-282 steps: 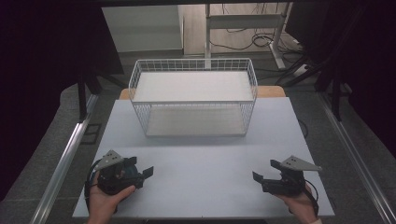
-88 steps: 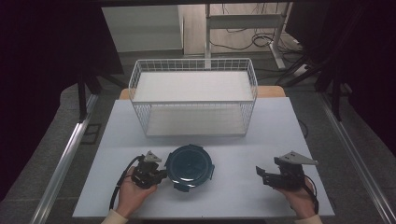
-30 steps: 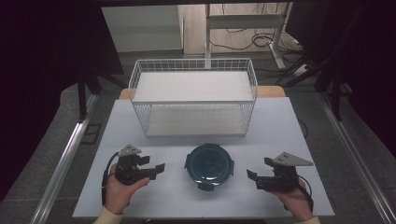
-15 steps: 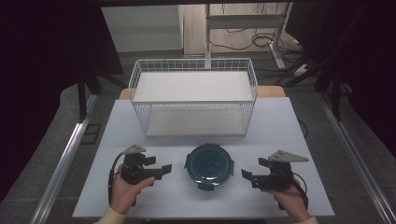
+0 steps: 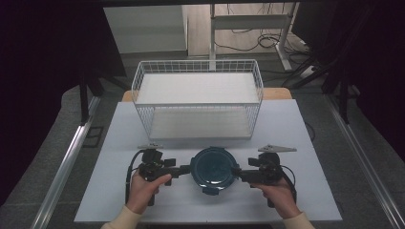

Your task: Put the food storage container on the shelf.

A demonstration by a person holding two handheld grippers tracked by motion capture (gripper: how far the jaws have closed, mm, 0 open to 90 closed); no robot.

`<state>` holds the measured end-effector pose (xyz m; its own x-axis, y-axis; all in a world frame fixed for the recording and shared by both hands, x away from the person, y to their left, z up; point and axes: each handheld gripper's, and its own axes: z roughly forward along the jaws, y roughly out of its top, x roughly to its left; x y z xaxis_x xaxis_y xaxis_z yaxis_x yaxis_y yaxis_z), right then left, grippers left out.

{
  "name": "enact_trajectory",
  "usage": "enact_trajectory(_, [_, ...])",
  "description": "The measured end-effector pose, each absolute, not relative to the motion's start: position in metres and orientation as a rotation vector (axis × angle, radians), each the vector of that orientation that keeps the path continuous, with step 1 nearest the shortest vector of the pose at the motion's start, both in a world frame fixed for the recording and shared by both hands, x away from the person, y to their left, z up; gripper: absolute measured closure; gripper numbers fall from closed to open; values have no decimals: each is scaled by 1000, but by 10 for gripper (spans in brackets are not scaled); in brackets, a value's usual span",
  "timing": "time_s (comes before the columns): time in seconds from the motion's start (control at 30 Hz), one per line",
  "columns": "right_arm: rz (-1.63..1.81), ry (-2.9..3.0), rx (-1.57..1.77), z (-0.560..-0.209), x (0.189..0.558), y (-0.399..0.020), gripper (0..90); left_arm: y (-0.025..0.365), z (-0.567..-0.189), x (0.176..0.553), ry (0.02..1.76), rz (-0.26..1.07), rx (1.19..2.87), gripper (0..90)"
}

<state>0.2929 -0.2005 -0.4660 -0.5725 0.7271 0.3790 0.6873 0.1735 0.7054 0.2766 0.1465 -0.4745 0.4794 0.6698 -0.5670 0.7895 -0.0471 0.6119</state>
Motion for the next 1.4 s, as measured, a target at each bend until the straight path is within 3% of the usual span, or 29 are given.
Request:
enact_trajectory(0.87, [1458,2380,1791,-506,300,-187,97,125,-517,309,1213,-410,1766,199])
enact_trajectory(1.07, [1509,2373,1908,-514,299,-182,146,122,-522,312,1225,-450,1755,252])
enact_trajectory(1.3, [1541,2291,1950,-511,297,-189,266,125,-522,312,1264,-468,1706,294])
enact_trajectory(1.4, [1551,2277,1975,-511,296,-190,282,128,-523,310,1273,-489,1666,358])
